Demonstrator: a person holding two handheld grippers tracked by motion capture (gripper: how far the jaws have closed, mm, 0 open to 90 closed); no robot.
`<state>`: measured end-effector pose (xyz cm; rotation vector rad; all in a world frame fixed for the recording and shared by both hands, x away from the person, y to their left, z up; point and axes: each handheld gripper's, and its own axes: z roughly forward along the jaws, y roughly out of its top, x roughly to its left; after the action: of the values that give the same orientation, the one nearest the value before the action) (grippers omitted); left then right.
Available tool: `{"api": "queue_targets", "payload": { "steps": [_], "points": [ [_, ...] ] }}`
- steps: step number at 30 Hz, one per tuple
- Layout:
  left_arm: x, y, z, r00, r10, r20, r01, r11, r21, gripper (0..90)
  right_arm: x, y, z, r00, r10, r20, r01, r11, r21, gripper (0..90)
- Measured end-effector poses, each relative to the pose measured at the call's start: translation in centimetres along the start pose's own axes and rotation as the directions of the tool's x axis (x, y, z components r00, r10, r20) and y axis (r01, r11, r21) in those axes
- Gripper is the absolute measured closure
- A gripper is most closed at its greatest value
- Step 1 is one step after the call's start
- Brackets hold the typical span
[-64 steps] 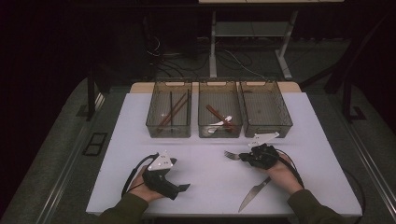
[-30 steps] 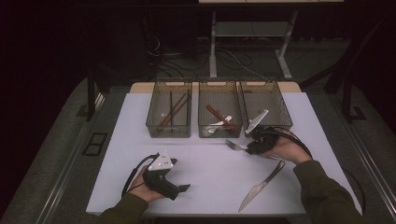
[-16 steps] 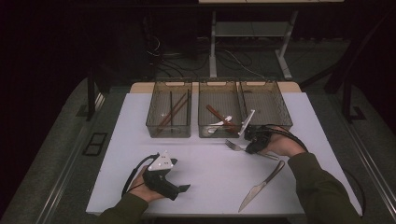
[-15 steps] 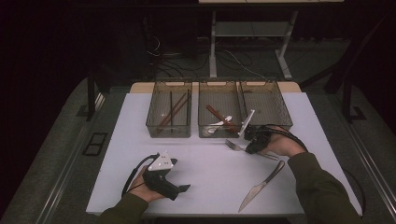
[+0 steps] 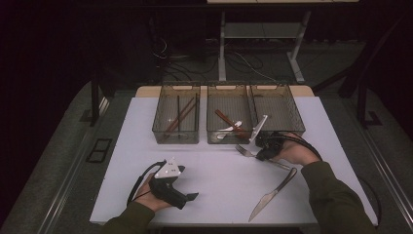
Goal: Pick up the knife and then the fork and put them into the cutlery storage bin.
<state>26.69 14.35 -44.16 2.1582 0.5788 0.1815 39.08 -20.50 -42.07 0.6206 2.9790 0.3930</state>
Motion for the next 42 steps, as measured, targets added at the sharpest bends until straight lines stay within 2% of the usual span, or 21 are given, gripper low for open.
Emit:
{"api": "queue_targets", "payload": {
  "steps": [5, 8, 11, 15, 19, 23, 26, 29, 30, 31, 36, 39, 42],
  "points": [
    [0.0, 0.0, 0.0, 1.0000, -0.002, -0.001, 0.002, 1.0000, -0.003, 0.0, -0.2, -0.6, -0.2, 0.9999, 0.011, 0.001, -0.010, 0.998, -0.054, 85.5],
    [0.0, 0.0, 0.0, 1.0000, -0.001, -0.001, 0.001, 1.0000, -0.002, 0.0, -0.2, -1.1, -0.6, 0.9997, 0.023, -0.002, -0.024, 0.994, -0.107, 85.5],
    [0.0, 0.0, 0.0, 1.0000, -0.002, -0.001, 0.002, 1.0000, -0.003, 0.0, -0.2, -1.5, -1.1, 0.9989, 0.045, -0.013, -0.047, 0.985, -0.165, 85.5],
    [0.0, 0.0, 0.0, 1.0000, -0.004, -0.001, 0.004, 1.0000, -0.004, 0.0, 0.0, -2.1, -1.9, 0.9980, 0.061, -0.016, -0.063, 0.966, -0.250, 85.5],
    [0.0, 0.0, 0.0, 1.0000, -0.006, -0.002, 0.006, 1.0000, -0.006, 0.0, 0.3, -2.7, -2.5, 0.9961, 0.086, -0.020, -0.088, 0.938, -0.335, 85.5],
    [0.1, -0.1, -0.1, 1.0000, -0.004, -0.002, 0.004, 1.0000, -0.007, 0.0, 0.7, -3.4, -3.0, 0.9924, 0.118, -0.034, -0.121, 0.900, -0.419, 85.5],
    [0.1, -0.1, -0.1, 0.9999, -0.010, -0.002, 0.010, 0.9998, -0.014, 0.0, 0.7, -4.0, -3.1, 0.9900, 0.139, -0.027, -0.135, 0.871, -0.472, 85.5],
    [0.1, 0.0, -0.1, 0.9999, -0.012, -0.001, 0.012, 0.9997, -0.020, 0.0, 0.5, -4.5, -3.2, 0.9872, 0.154, -0.042, -0.154, 0.851, -0.503, 85.5],
    [0.1, -0.1, -0.1, 0.9999, -0.011, -0.001, 0.011, 0.9997, -0.020, 0.0, 0.5, -4.7, -3.3, 0.9842, 0.167, -0.058, -0.173, 0.834, -0.524, 85.5],
    [0.1, 0.0, -0.1, 0.9999, -0.010, -0.001, 0.010, 0.9998, -0.020, 0.0, 0.4, -4.9, -3.3, 0.9830, 0.173, -0.061, -0.179, 0.825, -0.537, 85.5],
    [0.1, -0.1, -0.2, 0.9999, -0.010, -0.001, 0.010, 0.9997, -0.023, 0.0, 0.3, -5.6, -3.8, 0.9750, 0.214, -0.061, -0.208, 0.780, -0.591, 85.5],
    [0.1, 0.0, -0.2, 1.0000, -0.009, 0.000, 0.009, 0.9997, -0.023, 0.0, 0.2, -6.0, -4.1, 0.9692, 0.237, -0.066, -0.225, 0.749, -0.623, 85.5],
    [0.1, 0.0, -0.2, 1.0000, -0.009, 0.000, 0.009, 0.9997, -0.022, 0.0, 0.0, -6.3, -4.5, 0.9651, 0.251, -0.074, -0.239, 0.727, -0.644, 85.6]
  ]
}}
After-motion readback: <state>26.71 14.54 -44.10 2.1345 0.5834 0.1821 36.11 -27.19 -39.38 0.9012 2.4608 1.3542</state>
